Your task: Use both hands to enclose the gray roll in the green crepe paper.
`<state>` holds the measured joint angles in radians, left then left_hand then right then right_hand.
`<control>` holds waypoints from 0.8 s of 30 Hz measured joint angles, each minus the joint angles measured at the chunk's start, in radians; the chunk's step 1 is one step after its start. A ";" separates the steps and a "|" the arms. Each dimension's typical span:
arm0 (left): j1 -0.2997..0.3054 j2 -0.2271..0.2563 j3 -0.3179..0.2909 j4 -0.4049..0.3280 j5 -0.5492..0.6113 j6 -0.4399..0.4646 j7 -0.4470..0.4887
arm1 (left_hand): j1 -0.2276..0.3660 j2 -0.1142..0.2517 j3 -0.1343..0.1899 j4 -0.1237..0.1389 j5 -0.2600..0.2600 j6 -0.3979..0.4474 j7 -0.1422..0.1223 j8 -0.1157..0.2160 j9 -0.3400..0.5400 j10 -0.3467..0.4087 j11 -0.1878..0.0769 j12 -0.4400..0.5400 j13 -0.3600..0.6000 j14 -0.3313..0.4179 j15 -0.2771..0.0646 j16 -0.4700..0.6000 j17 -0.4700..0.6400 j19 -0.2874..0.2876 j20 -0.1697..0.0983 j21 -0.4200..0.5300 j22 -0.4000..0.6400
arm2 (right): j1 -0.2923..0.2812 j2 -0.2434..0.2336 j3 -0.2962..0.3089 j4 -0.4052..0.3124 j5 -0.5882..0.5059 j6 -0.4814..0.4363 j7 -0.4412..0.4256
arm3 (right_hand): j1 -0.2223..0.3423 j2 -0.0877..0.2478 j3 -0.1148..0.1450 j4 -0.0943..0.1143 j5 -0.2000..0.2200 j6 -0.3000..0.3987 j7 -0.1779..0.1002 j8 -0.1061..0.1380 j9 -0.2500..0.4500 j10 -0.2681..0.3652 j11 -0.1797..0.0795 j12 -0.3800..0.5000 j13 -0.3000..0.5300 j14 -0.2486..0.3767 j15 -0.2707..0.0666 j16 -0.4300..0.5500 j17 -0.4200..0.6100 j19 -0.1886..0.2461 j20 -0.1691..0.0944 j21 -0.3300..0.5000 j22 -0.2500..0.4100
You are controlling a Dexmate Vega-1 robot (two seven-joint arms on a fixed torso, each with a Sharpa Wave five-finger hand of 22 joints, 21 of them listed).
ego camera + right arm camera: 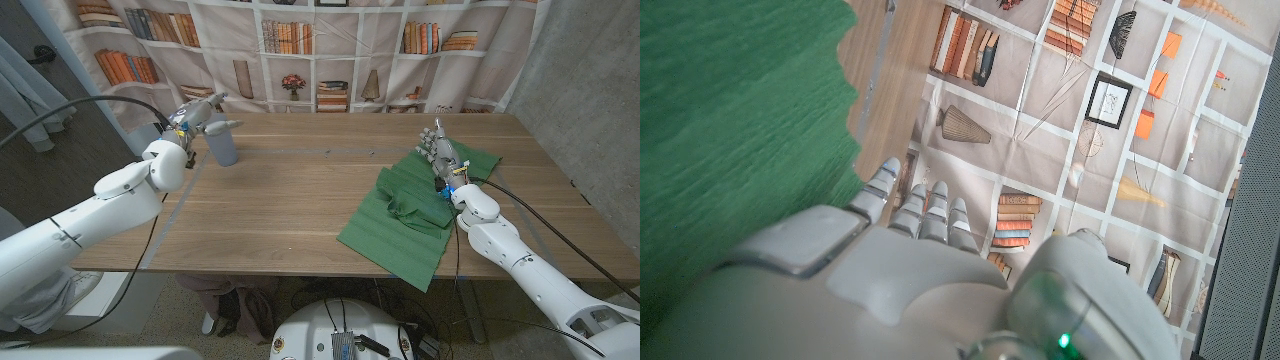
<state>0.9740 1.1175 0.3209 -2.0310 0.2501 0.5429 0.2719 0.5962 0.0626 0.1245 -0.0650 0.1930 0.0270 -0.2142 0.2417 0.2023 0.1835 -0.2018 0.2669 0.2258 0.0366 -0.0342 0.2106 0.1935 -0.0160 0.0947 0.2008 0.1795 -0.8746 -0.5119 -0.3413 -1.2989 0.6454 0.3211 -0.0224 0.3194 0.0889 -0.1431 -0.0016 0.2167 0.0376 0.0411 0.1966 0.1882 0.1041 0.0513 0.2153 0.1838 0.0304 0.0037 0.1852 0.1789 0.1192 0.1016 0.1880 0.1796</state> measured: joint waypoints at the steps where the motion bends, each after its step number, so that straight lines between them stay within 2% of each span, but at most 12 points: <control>1: 0.000 0.002 -0.001 0.002 0.001 0.000 0.000 | 0.000 0.000 0.000 0.000 0.000 0.000 0.000 0.000 0.000 0.000 0.000 0.000 0.000 -0.002 -0.001 0.000 0.000 0.000 0.000 0.000 0.000 | 0.000 0.000 0.000 0.000 0.000 0.000 -0.001 | 0.000 0.000 0.000 0.000 0.000 0.000 0.000 0.000 0.000 0.000 0.000 0.000 0.000 0.000 0.000 0.000 0.000 0.000 0.000 0.000 0.000; 12: 0.016 0.022 -0.019 0.036 0.016 -0.043 0.018 | 0.000 -0.001 -0.008 -0.008 0.000 0.006 0.000 0.000 0.005 0.000 0.000 0.000 0.004 -0.007 0.004 -0.002 0.005 0.009 0.005 0.000 0.000 | 0.004 -0.003 -0.001 -0.001 -0.006 -0.004 -0.004 | 0.009 0.001 0.004 -0.004 -0.008 0.000 0.000 0.000 0.000 0.000 0.000 0.000 0.000 0.000 0.000 0.000 0.000 0.000 0.000 0.000 0.000; 14: 0.017 0.026 -0.020 0.045 0.022 -0.053 0.024 | -0.006 -0.011 -0.012 -0.011 0.002 0.016 -0.002 0.000 0.005 0.013 -0.001 0.000 0.005 -0.007 0.004 -0.002 0.005 0.020 0.006 0.000 0.000 | 0.004 -0.003 -0.001 -0.002 -0.006 -0.005 -0.004 | 0.009 0.001 0.004 -0.004 -0.008 0.000 0.000 0.000 0.000 0.000 0.000 0.000 0.000 0.000 0.000 0.000 0.000 0.000 0.000 0.000 0.000; 16: 0.018 0.028 -0.020 0.054 0.031 -0.060 0.028 | -0.004 -0.028 -0.019 -0.008 0.008 0.046 -0.001 0.010 0.005 0.046 -0.003 0.011 0.006 0.007 -0.001 0.003 0.005 0.032 0.002 0.007 0.000 | 0.004 -0.004 -0.001 -0.002 -0.007 -0.005 -0.005 | 0.009 0.001 0.004 -0.004 -0.008 0.000 0.000 0.000 0.000 0.000 0.000 0.000 0.000 0.000 0.000 0.000 0.000 0.000 0.000 0.000 0.000; 20: 0.015 0.028 -0.008 0.083 0.075 -0.086 0.063 | 0.006 -0.039 -0.028 -0.016 0.023 0.142 -0.001 0.044 0.010 0.134 -0.009 0.034 0.014 0.064 -0.002 0.023 0.007 0.074 -0.002 0.018 0.005 | 0.005 -0.004 -0.002 -0.003 -0.007 -0.007 -0.005 | 0.009 0.001 0.004 -0.004 -0.008 0.000 0.000 0.000 0.000 0.000 0.000 0.000 0.000 0.000 0.000 0.000 0.000 0.000 0.000 0.000 0.000; 24: 0.009 0.021 0.003 0.108 0.107 -0.103 0.088 | 0.006 -0.039 -0.031 -0.020 0.027 0.203 -0.001 0.068 0.013 0.160 -0.013 0.034 0.017 0.080 -0.003 0.026 0.009 0.080 -0.005 0.019 0.005 | 0.005 -0.004 -0.003 -0.006 -0.007 -0.010 -0.008 | 0.009 0.001 0.004 -0.004 -0.008 0.000 0.000 0.000 0.000 0.000 0.000 0.000 0.000 0.000 0.000 0.000 0.000 0.000 0.000 0.000 0.000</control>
<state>0.9829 1.1390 0.3242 -1.9233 0.3567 0.4403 0.3598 0.6025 0.0236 0.0936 -0.0846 0.2204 0.2301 -0.2157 0.3099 0.2154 0.3431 -0.2148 0.3008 0.2431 0.1163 -0.0374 0.2369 0.2028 0.0643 0.0896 0.2194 0.1843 -0.8698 -0.5157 -0.3441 -1.3048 0.6382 0.3113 -0.0304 0.3286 0.0902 -0.1390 -0.0057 0.2090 0.0374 0.0411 0.1966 0.1881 0.1040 0.0514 0.2153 0.1838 0.0304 0.0037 0.1852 0.1789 0.1191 0.1017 0.1881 0.1793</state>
